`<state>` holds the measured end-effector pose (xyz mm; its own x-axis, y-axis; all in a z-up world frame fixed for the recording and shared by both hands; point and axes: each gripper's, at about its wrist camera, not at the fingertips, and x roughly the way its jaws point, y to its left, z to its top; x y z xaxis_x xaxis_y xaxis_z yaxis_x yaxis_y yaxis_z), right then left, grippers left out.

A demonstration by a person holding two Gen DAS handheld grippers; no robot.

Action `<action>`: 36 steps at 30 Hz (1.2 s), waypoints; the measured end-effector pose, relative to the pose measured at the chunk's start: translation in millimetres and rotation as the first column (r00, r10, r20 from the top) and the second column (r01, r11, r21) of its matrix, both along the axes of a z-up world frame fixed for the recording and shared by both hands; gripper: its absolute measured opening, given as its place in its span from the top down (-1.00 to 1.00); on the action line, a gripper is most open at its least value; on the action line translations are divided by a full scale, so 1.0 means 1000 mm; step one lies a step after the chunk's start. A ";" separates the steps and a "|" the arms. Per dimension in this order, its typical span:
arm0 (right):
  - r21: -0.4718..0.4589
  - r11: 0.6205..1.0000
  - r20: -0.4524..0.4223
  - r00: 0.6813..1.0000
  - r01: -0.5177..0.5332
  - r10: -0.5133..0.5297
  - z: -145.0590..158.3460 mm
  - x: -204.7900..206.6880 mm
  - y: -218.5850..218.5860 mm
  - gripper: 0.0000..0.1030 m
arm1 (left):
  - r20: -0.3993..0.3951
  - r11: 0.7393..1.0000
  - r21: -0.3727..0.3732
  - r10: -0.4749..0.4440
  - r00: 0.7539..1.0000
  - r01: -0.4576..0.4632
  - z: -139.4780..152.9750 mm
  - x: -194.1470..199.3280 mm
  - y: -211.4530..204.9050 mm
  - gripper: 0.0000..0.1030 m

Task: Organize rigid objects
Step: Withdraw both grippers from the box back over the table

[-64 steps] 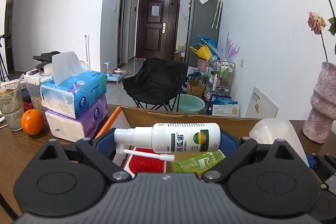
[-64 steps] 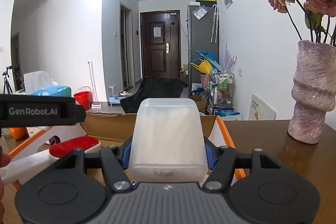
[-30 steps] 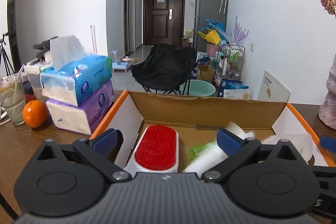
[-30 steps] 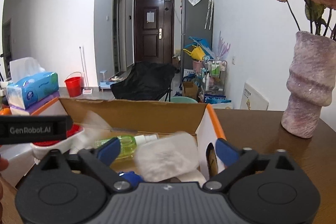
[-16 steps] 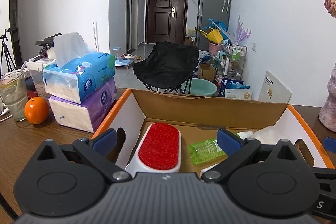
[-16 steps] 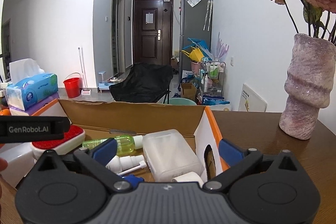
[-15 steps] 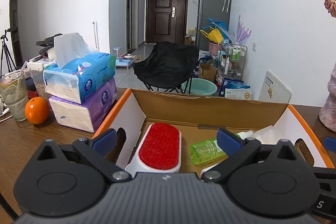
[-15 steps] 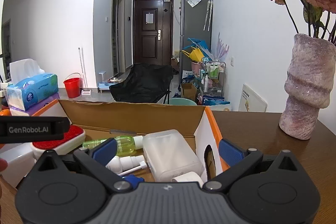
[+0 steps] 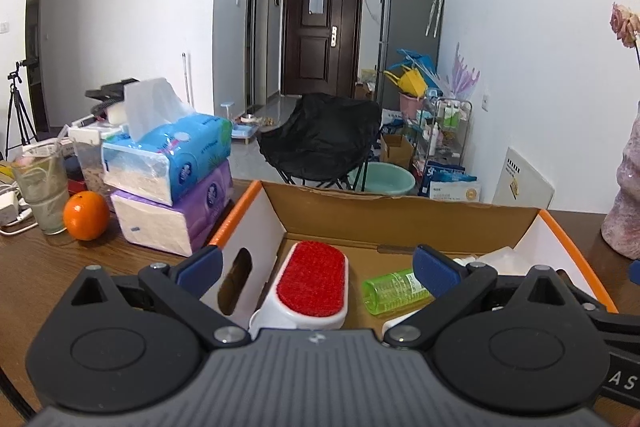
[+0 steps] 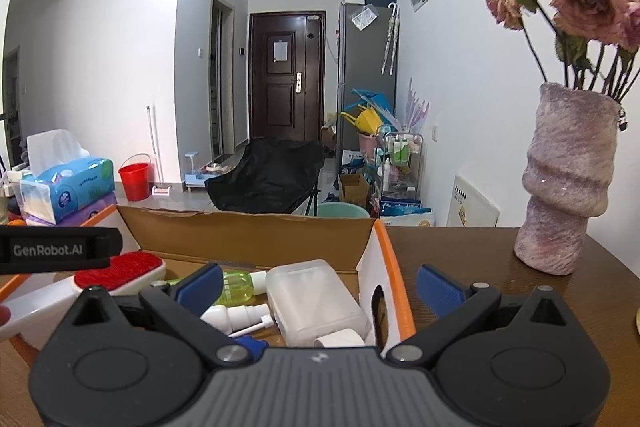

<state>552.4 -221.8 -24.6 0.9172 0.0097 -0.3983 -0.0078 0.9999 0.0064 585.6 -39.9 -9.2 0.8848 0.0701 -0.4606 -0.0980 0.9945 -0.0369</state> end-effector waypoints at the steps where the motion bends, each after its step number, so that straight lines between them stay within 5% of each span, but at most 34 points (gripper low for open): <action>1: 0.002 1.000 0.005 1.000 0.002 -0.002 0.001 -0.004 -0.001 -1.00 | 0.004 1.000 -0.002 -0.002 1.000 0.002 0.001 -0.003 0.001 -1.00; 25: 0.049 0.999 0.079 0.997 0.013 -0.017 0.050 -0.133 -0.020 -1.00 | 0.105 0.994 0.062 -0.097 0.990 0.091 0.035 -0.139 0.004 -1.00; 36: 0.046 0.999 0.113 0.993 0.015 -0.020 0.076 -0.233 -0.030 -1.00 | 0.142 0.990 0.058 -0.132 0.981 0.125 0.062 -0.235 0.014 -1.00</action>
<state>319.8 -251.8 51.1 0.9567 0.0093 -0.2911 0.0061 0.9986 0.0520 350.6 -25.8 52.3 0.9450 -0.0292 -0.3259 0.0336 0.9994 0.0078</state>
